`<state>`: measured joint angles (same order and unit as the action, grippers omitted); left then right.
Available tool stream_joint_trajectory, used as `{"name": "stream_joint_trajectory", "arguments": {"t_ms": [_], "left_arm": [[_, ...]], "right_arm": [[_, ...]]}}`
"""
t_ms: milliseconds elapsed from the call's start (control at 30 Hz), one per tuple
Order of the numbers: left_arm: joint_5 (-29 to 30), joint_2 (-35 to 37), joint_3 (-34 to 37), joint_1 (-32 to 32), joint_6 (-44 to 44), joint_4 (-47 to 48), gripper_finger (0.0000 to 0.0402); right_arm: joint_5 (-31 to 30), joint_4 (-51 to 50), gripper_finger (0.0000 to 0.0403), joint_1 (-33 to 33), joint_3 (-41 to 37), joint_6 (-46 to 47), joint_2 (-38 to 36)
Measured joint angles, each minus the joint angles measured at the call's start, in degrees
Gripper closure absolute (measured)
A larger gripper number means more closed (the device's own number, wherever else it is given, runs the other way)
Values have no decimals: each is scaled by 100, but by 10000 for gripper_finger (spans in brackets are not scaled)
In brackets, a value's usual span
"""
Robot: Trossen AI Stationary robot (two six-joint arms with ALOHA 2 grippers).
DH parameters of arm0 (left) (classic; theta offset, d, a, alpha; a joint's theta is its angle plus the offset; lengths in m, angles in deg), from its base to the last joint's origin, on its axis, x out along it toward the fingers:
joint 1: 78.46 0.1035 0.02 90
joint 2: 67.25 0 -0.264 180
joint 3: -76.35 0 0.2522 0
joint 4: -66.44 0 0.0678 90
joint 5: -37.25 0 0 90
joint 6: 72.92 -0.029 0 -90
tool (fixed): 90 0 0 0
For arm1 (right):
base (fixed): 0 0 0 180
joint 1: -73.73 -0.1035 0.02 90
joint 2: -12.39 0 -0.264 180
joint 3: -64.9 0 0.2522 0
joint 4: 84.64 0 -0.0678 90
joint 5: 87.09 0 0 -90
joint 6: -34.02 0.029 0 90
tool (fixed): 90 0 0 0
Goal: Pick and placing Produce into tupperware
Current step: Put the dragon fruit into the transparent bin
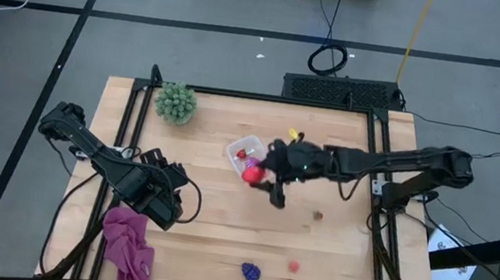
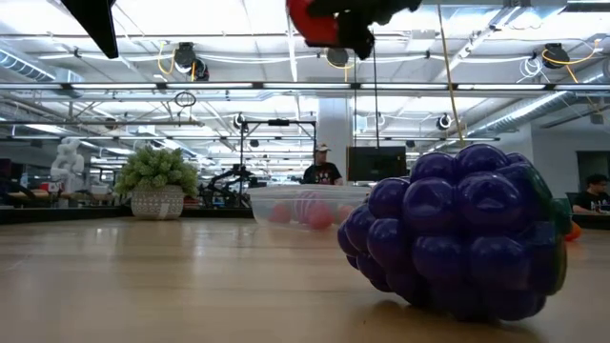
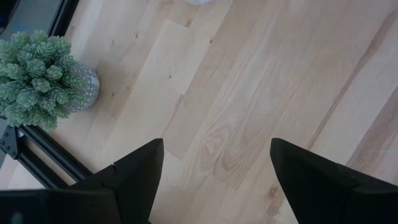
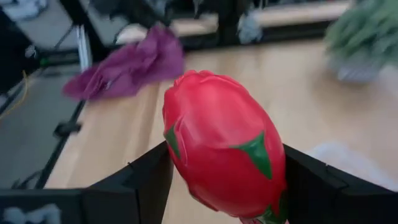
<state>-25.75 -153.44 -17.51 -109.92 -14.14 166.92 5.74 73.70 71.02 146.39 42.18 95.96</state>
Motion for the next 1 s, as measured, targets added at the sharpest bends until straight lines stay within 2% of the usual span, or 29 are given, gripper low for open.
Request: {"name": "stream_joint_trajectory", "arguments": {"t_ms": [167, 367, 567, 1000], "left_arm": [[2, 0, 0, 2, -4, -2, 105], [4, 0, 0, 4, -18, 1, 105], [48, 0, 0, 21, -26, 2, 105], [52, 0, 0, 144, -126, 1, 105]], "right_arm": [[-7, 471, 165, 558, 1, -242, 151], [13, 446, 165, 1062, -7, -152, 601], [32, 631, 165, 1137, 12, -157, 1117], [48, 318, 165, 1206, 380, -201, 2131]]}}
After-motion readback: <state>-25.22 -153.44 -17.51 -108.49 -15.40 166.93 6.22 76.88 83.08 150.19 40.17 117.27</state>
